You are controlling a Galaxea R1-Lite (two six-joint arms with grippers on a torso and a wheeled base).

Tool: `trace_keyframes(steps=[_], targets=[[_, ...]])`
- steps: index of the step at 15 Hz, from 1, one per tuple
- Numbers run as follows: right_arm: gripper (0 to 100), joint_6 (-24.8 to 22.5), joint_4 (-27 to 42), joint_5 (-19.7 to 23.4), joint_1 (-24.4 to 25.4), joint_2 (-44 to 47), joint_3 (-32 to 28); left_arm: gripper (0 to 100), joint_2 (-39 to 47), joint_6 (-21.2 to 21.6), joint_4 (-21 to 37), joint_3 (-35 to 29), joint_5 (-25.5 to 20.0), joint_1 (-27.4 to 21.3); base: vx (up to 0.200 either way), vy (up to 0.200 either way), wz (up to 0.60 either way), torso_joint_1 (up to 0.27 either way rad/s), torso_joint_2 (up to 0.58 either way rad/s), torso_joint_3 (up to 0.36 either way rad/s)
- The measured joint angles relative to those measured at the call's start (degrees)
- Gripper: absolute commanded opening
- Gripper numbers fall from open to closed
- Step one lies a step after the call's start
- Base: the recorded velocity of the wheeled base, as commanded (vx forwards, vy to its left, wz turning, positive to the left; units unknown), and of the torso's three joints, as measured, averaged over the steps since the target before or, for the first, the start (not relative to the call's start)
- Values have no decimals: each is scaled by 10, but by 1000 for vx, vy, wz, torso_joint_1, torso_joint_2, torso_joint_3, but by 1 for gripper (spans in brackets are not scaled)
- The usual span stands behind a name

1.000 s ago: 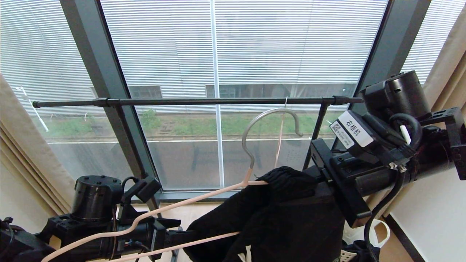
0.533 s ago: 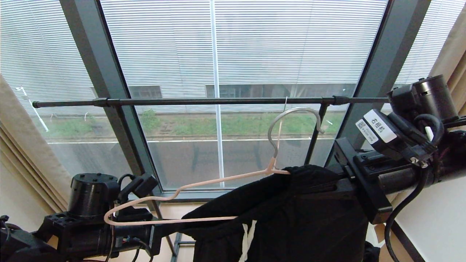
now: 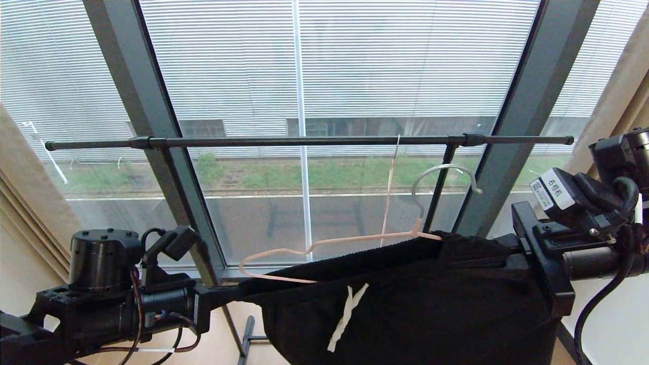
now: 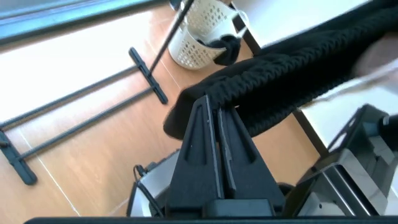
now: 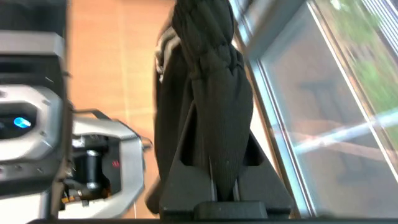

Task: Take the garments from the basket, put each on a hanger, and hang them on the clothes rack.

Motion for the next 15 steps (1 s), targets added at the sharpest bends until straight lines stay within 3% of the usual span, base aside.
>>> trace_keyframes(steps=[6, 13, 15], targets=[[0, -17, -2, -82, -1, -10, 39, 0, -15, 0, 1, -3, 0, 8, 0, 0, 0, 0, 0, 0], [0, -21, -2, -140, 28, -1, 54, 0, -48, -1, 1, 0, 0, 8, 0, 0, 0, 0, 0, 0], [0, -18, -33, -195, 45, 14, 58, 0, -69, -1, 5, 0, 0, 5, 0, 0, 0, 0, 0, 0]])
